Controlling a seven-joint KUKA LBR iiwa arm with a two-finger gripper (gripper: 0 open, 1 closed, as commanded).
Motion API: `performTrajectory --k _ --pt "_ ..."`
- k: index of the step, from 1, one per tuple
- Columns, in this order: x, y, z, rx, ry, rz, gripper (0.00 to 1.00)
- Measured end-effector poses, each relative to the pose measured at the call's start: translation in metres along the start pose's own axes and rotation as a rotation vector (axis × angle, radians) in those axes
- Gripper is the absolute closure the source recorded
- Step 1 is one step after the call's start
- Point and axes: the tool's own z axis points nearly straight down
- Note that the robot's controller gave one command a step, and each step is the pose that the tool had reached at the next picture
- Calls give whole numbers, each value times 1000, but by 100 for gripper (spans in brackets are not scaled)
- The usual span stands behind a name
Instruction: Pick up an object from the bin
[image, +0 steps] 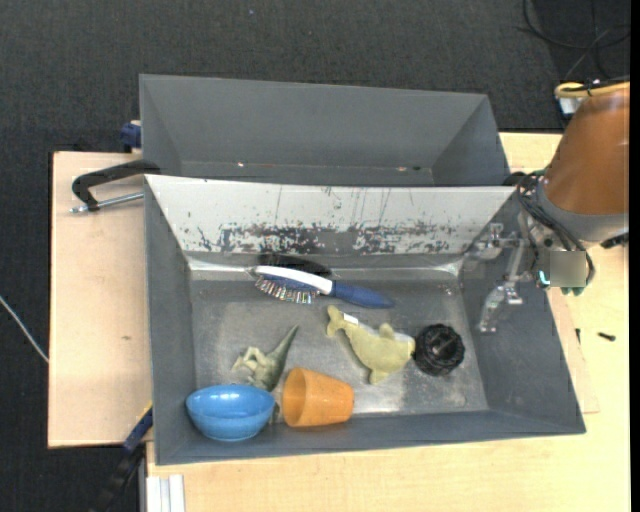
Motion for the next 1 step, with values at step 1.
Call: performTrajectory --k 1 --pt "17 17 112 3 -9 -426 0"
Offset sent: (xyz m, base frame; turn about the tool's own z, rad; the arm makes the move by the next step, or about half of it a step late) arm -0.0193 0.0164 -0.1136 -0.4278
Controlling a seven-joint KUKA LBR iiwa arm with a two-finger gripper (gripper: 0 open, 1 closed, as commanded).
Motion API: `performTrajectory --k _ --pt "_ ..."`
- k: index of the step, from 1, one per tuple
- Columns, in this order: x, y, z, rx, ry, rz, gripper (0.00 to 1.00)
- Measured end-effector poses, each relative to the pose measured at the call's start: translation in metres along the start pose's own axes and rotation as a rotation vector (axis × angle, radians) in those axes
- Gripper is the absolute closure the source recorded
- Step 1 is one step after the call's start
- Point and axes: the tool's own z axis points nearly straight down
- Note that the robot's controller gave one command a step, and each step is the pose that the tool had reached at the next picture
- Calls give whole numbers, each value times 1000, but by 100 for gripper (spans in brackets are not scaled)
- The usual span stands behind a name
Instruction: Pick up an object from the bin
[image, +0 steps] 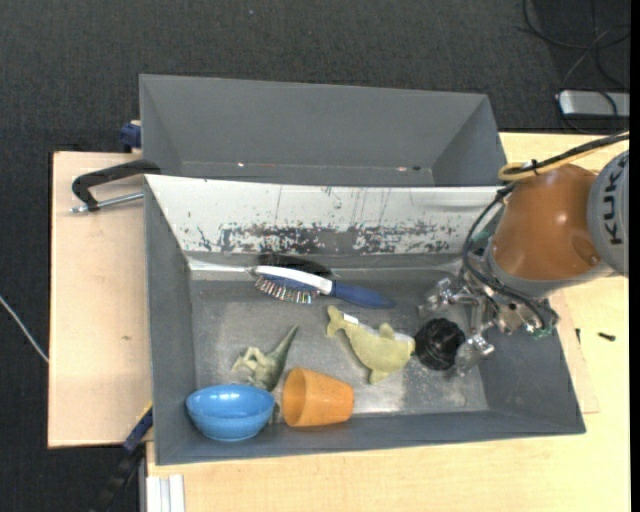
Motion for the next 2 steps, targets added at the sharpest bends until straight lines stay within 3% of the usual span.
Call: performTrajectory --k 1,2 --pt "-1 0 -1 2 -3 -1 100" --pt "-15 3 -151 8 -9 -195 100"
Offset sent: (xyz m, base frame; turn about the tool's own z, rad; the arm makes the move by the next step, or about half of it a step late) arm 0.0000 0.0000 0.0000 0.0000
